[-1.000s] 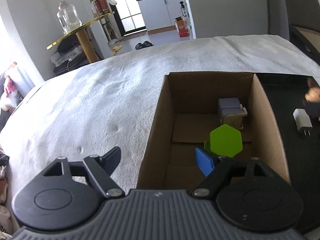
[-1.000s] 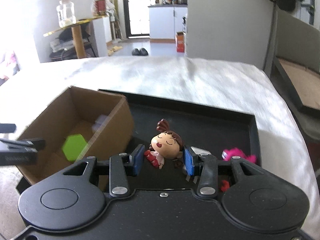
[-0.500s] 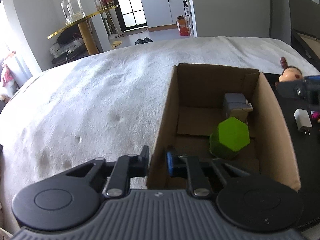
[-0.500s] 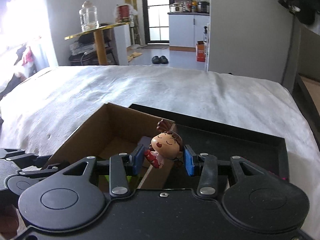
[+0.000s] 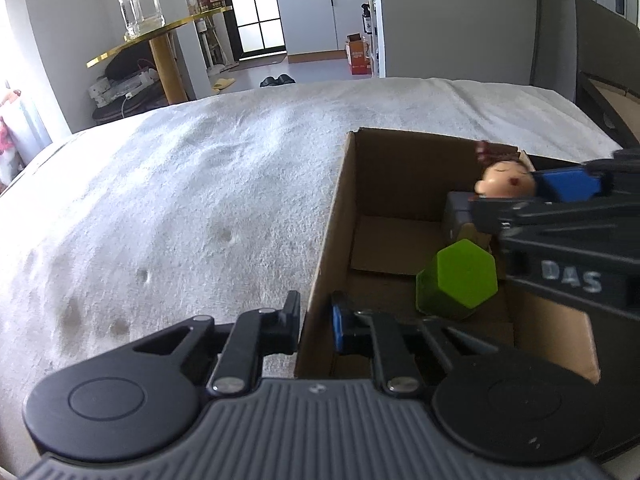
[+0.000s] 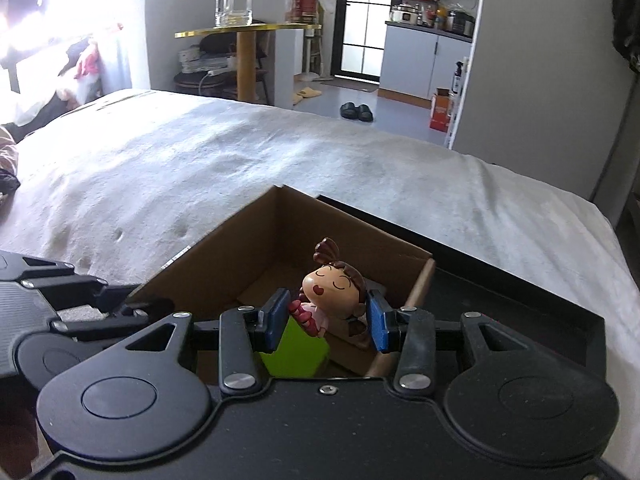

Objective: Organize rigid objects
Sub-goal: 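Grasp the girl doll with the right gripper and carry it toward the box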

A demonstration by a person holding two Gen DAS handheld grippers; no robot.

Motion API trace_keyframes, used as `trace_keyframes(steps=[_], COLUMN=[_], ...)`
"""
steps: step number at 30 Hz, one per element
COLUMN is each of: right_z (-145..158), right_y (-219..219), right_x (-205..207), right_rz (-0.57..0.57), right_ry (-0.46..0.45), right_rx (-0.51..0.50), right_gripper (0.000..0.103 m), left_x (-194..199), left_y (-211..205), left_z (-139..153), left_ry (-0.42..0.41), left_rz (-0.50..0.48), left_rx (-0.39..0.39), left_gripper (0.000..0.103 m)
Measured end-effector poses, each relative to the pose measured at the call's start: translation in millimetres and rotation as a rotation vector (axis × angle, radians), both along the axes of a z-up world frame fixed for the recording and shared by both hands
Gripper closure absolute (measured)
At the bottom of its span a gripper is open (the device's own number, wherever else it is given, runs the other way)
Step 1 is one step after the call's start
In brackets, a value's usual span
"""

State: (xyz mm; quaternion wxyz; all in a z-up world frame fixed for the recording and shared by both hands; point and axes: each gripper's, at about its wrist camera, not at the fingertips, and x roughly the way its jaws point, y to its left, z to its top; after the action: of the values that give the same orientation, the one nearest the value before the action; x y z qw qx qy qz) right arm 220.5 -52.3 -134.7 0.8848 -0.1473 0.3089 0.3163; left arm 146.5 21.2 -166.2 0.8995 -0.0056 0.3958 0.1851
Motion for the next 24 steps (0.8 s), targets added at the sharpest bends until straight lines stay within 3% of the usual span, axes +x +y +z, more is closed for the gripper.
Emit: trace_keyframes(steps=[9,12,22,24], right_z=[-9.3,-6.8,0.1,2.7], right_y=[24.3,25.9,-10.2,-20.8], right_x=[7.6,6.0,4.2,2.1], right_rz=[0.036,0.049,-0.048,-0.072], right_ry=[0.003,-0.028,-0.012,-0.015], right_rx=[-0.009,-0.024,0.012,0.023], right_gripper=[0.061,0.055,0.047,0.044], left_x=[0.9,0.4,3.8,7.0], left_y=[6.3,6.8,1.6,-1.2], left_z=[-0.6,-1.7,3.6,5.2], left_ry=[-0.002,0.0,0.01,0.023], left_rz=[-0.006,-0.006,-0.001,-0.007], left_rx=[-0.036,-0.039,-0.009,0.009], left_gripper=[0.088,0.088,0.087,0.081])
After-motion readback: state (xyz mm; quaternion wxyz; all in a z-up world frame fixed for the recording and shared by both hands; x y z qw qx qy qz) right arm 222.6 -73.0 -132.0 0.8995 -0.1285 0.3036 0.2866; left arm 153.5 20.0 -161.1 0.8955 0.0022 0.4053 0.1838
